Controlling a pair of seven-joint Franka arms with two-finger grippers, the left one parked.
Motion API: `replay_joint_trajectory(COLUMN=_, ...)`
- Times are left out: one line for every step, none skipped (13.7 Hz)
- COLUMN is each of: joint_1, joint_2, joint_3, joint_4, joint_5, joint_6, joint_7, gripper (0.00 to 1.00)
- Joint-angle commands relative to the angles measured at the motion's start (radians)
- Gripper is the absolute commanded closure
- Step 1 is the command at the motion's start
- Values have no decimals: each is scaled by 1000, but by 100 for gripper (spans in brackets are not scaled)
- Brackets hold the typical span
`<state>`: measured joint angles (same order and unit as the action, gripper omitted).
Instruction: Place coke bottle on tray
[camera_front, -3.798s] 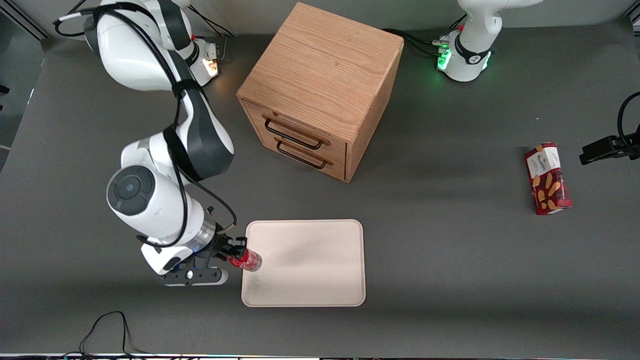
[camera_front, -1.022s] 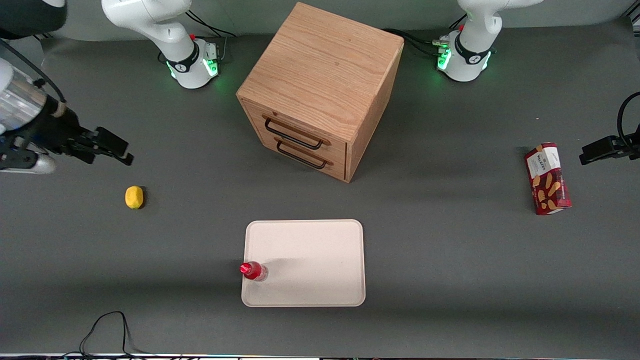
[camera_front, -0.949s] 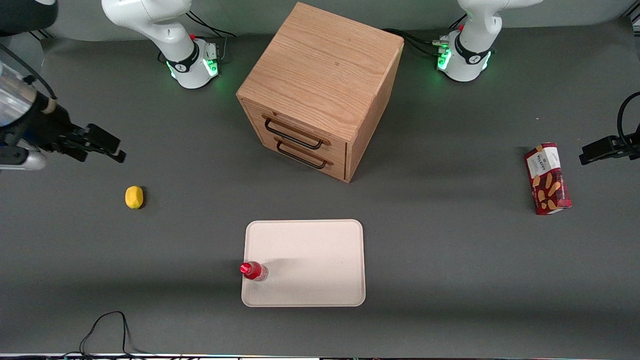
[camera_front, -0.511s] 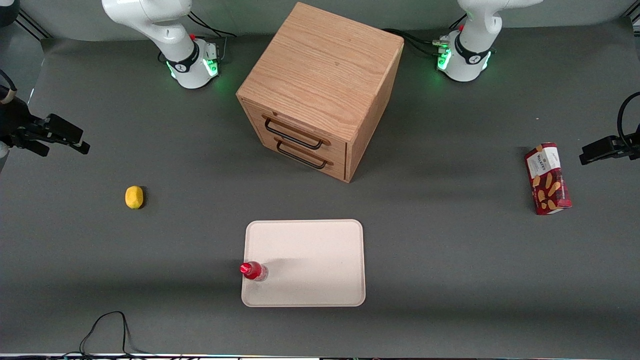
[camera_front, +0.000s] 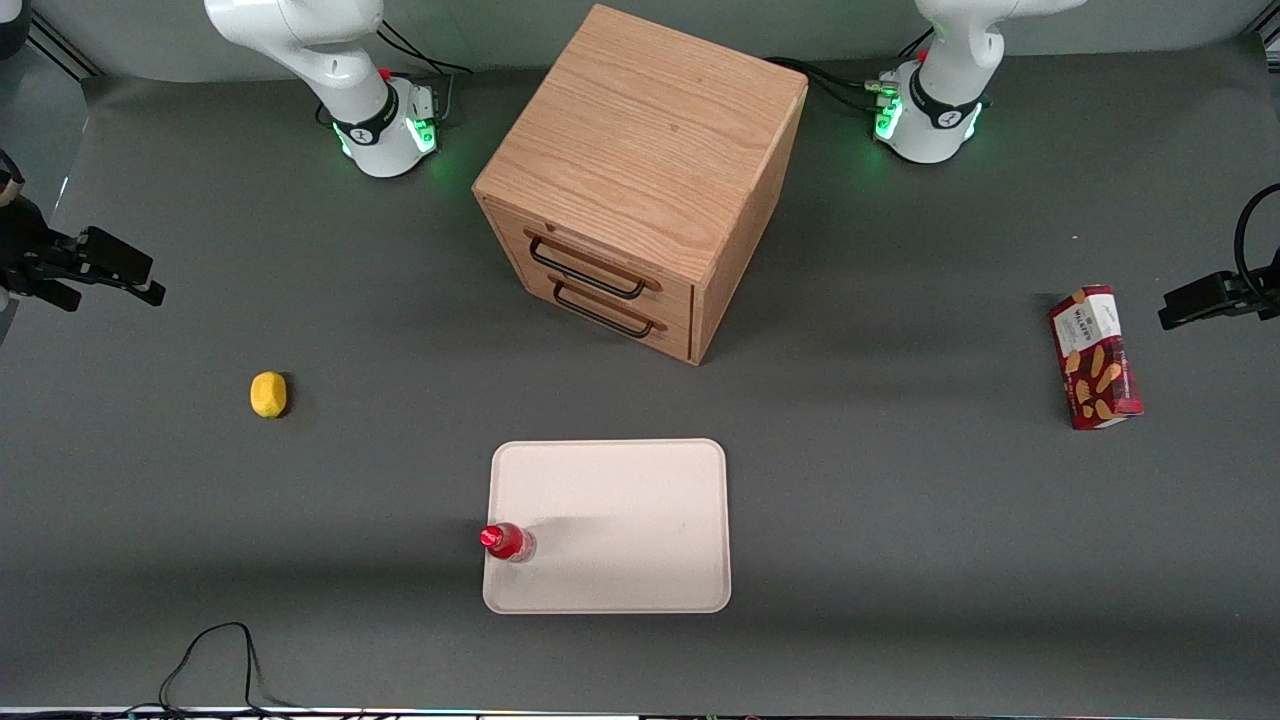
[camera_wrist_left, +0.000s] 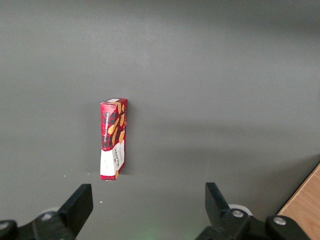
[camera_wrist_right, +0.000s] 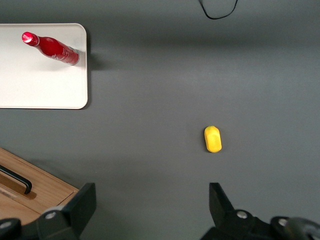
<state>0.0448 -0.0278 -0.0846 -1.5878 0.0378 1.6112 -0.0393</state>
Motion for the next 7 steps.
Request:
replay_joint_trajectory(joint_1=-6, joint_2=-21, joint_3=2, joint_4=-21, joint_5=-27, joint_6=1, joint_7=-25, gripper=0)
replay_joint_trajectory(joint_1=-2, joint_2=-21, joint_3=-10, joint_4=-20, joint_5=-27, joint_6=0, joint_7=-27, gripper=0)
replay_joint_trajectory(joint_1=6, joint_2=-21, joint_3=-18, joint_4=-20, joint_5=-27, joint_6=0, joint_7=-45, gripper=0)
replay_joint_trajectory(joint_1=10, joint_2=-21, joint_3=-29, joint_4=-18, joint_5=-27, joint_6=0, joint_7=-53, gripper=0)
replay_joint_trajectory(joint_1=12, joint_2=-21, joint_3=-32, joint_4=-18, joint_5=-27, joint_6=0, joint_7=-51, gripper=0)
replay_joint_trajectory(joint_1=12, joint_2=-21, joint_3=-32, joint_4=-18, joint_5=-27, joint_6=0, joint_7=-48, gripper=0)
replay_joint_trajectory(joint_1=12, joint_2=-21, joint_3=-30, joint_4=-18, joint_5=-27, joint_6=-2, joint_7=-42, gripper=0)
